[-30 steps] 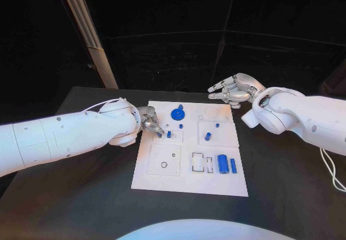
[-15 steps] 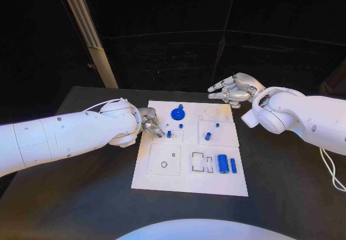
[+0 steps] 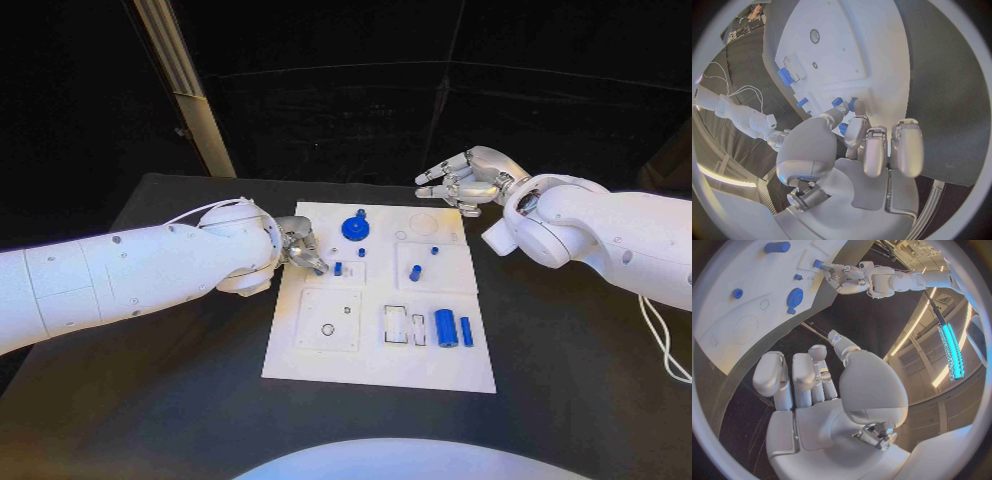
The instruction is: Assemble the parts on the task board
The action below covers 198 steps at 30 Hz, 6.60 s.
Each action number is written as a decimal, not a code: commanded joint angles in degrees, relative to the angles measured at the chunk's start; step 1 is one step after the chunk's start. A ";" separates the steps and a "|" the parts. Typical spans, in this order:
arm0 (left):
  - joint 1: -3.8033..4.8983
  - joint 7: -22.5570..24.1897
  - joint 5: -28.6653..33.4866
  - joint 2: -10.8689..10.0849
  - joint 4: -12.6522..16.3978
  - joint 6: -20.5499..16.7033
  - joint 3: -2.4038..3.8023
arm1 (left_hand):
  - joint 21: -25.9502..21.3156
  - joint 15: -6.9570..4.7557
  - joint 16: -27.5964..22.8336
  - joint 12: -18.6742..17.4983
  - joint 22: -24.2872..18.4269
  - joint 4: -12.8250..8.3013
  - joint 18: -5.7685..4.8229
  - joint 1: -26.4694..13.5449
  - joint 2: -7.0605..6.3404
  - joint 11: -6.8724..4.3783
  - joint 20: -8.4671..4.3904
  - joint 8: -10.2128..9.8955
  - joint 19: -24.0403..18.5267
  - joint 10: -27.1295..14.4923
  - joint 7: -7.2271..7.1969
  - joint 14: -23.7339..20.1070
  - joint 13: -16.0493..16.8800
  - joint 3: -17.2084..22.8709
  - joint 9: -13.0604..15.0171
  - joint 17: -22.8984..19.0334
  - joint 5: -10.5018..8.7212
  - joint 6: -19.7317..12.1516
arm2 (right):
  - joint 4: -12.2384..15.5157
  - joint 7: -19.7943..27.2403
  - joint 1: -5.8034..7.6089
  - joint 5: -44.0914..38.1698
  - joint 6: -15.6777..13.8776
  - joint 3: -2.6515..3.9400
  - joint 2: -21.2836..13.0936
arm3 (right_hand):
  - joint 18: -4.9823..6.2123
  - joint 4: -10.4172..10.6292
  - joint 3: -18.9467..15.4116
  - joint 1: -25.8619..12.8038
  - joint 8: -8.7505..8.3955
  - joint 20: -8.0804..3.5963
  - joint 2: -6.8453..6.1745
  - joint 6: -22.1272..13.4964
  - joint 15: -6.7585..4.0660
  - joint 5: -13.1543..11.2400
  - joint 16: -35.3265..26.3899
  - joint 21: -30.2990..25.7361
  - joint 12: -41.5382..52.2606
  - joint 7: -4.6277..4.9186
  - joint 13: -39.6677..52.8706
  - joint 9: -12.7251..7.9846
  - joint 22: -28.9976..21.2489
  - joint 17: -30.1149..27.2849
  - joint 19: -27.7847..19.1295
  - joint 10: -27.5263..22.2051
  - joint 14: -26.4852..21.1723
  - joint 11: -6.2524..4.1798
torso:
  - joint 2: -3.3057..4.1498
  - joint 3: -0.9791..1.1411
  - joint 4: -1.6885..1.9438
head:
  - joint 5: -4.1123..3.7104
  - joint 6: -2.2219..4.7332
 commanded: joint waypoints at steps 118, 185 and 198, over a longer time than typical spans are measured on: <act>4.07 -1.05 7.02 7.51 -11.06 22.39 -0.01 | -1.00 0.49 -0.38 -1.74 4.28 -7.61 -0.56 -2.47 4.87 0.67 0.73 2.20 -0.49 -0.73 0.83 5.36 2.37 8.74 4.66 12.18 10.34 -3.63 | -0.26 0.34 0.09 -0.04 0.75 0.02 0.85 | 0.85 -0.26 0.09 -0.62 -0.04 -0.20 0.14 -0.10 -0.02 0.25 -0.42 -0.50 -0.27 -0.01 -0.19 0.10 -0.21 -0.04 0.06 -0.05 0.62 -0.01 | -0.01 0.00 0.01 | -0.21 -1.22; 3.95 -2.22 7.89 7.66 -11.84 20.68 -0.10 | -0.85 -0.31 -0.35 -2.66 5.07 0.06 -0.71 -11.13 -3.59 -0.33 0.02 1.97 0.05 -0.56 -0.60 5.36 1.52 0.92 3.61 12.16 3.80 -1.06 | -0.28 0.31 0.09 -0.04 0.56 0.02 0.88 | 0.91 -0.44 0.16 -0.67 -0.05 -0.21 0.14 -0.14 -0.03 0.26 -0.83 -0.79 -0.50 -0.01 -0.53 0.12 -0.53 -0.28 -0.01 -0.22 0.60 0.00 | -0.01 0.01 0.06 | -0.28 -1.54; 3.90 -1.70 8.25 7.52 -11.87 19.00 -0.11 | -0.89 -0.27 -0.33 -2.58 5.22 3.24 -0.74 -13.14 -7.38 -0.23 -0.03 1.86 0.10 -0.45 -0.45 5.36 1.46 -3.46 3.41 12.17 0.14 -0.49 | -0.31 0.32 0.09 -0.04 0.47 0.02 0.90 | 0.94 -0.46 0.16 -0.72 -0.06 -0.21 0.13 -0.16 -0.02 0.26 -1.01 -0.91 -0.56 0.00 -0.61 0.12 -0.69 -0.42 -0.06 -0.28 0.57 0.00 | -0.02 0.00 0.07 | -0.32 -1.52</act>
